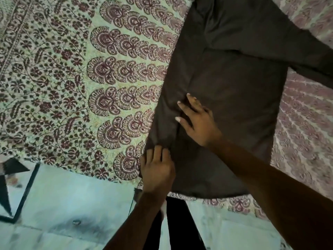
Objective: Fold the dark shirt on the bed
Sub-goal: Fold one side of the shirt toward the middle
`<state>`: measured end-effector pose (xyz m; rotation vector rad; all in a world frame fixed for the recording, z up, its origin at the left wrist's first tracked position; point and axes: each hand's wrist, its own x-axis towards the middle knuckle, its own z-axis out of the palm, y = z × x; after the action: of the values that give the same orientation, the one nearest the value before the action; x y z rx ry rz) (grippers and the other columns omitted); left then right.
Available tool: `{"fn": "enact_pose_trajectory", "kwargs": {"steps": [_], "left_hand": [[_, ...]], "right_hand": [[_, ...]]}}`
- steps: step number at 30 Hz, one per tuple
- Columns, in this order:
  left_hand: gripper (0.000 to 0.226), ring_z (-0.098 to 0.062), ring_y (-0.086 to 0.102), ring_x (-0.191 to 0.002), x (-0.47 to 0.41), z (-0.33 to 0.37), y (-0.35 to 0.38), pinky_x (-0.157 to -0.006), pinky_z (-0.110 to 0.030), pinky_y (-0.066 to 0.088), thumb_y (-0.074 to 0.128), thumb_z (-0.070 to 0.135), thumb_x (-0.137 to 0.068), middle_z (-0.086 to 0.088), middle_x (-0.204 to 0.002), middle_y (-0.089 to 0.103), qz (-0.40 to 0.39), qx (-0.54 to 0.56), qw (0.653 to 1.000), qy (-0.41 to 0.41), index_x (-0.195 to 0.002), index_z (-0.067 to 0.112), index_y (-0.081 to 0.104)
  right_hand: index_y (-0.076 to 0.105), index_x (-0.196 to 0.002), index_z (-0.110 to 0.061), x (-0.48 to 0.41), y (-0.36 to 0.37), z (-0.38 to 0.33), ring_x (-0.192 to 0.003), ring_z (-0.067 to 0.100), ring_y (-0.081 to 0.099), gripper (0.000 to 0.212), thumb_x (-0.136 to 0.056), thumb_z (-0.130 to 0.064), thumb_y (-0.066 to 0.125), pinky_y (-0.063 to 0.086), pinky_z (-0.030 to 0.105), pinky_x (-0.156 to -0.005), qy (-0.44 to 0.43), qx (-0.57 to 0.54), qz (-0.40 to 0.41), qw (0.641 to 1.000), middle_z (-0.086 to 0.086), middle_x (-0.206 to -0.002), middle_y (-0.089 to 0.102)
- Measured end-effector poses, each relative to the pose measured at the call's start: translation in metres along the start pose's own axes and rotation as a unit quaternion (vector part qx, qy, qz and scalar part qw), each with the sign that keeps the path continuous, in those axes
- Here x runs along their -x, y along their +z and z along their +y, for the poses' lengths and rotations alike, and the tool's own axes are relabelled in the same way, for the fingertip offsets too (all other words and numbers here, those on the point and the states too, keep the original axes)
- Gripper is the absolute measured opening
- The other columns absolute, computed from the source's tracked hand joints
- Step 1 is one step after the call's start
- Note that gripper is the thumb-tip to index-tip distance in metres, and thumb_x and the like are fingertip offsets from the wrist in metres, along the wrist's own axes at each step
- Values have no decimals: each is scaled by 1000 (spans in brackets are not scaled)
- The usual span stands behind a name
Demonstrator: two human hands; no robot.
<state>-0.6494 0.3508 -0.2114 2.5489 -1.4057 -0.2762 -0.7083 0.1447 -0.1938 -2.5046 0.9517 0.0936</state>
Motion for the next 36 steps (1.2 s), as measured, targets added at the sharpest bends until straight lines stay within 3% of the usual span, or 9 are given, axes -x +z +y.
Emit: {"fn": "enact_pose_trajectory", "kwargs": {"steps": [6, 11, 15, 18, 20, 25, 30, 33, 36], "left_hand": [[16, -36, 61, -87, 0, 12, -8, -78, -44, 47, 59, 24, -90, -12, -98, 65, -16, 32, 998, 43, -92, 11, 69], [31, -32, 57, -111, -6, -7, -24, -89, -45, 43, 52, 23, -89, -6, -130, 61, 35, 39, 999, -7, -117, 16, 65], [54, -30, 36, -148, -39, -30, -26, -112, -52, 33, 50, 27, -97, -2, -164, 35, 9, 51, 999, 1, -150, 17, 45], [68, -25, 11, -159, -35, -46, -7, -122, -53, 17, 40, 45, -104, 3, -174, 7, -80, -27, 990, 110, -163, 20, 20], [73, -24, 4, -160, -7, -53, 5, -125, -55, 12, 37, 53, -104, 2, -174, 1, -108, -48, 983, 142, -165, 21, 12], [74, -25, 6, -160, 70, -50, 5, -124, -55, 21, 40, 52, -102, 1, -173, 8, -129, -17, 986, 106, -164, 19, 18], [44, -28, 50, -138, 62, -40, -18, -109, -48, 37, 45, 30, -102, -5, -156, 47, -35, 98, 993, 60, -142, 14, 57], [42, -33, 46, -138, -2, -35, -35, -113, -47, 37, 43, 17, -105, -12, -154, 46, 29, 152, 988, -27, -144, 8, 49], [49, -32, 31, -152, -73, -37, -34, -123, -47, 27, 41, 18, -105, -9, -164, 34, 33, 130, 991, -23, -154, 9, 38]], "right_hand": [[50, -152, -18, 5, 3, -4, -156, 37, 25, 65, -99, -54, 35, 37, 56, -117, -67, 56, -22, 996, 14, -169, 26], [25, -163, -30, 6, 16, -8, -159, 37, 11, 74, -97, -63, 31, 27, 61, -120, -75, 154, -70, 983, 10, -173, 9], [17, -165, -30, 70, 50, -17, -160, 33, 6, 71, -102, -61, 33, 17, 58, -124, -140, 179, -68, 972, 10, -174, 4], [30, -162, -27, 111, 52, -10, -159, 29, 18, 59, -104, -40, 38, 23, 56, -124, -175, 166, -76, 967, 9, -173, 16], [41, -158, -21, 117, 38, 4, -156, 30, 27, 58, -100, -29, 42, 29, 55, -122, -185, 149, -52, 970, 11, -170, 26], [44, -155, -12, 49, -3, 18, -156, 32, 28, 53, -106, -31, 47, 31, 52, -122, -140, 137, 85, 977, 16, -167, 30], [28, -162, -30, -37, 5, -7, -159, 37, 8, 69, -102, -60, 41, 24, 57, -122, -119, 171, 19, 978, 12, -173, 9], [23, -164, -30, -19, 38, -18, -159, 40, 6, 74, -101, -66, 36, 17, 62, -123, -162, 193, -19, 968, 14, -173, 8], [22, -164, -26, 42, 55, -17, -160, 38, 2, 72, -103, -61, 38, 13, 61, -124, -216, 156, -49, 963, 14, -173, 6]]}}
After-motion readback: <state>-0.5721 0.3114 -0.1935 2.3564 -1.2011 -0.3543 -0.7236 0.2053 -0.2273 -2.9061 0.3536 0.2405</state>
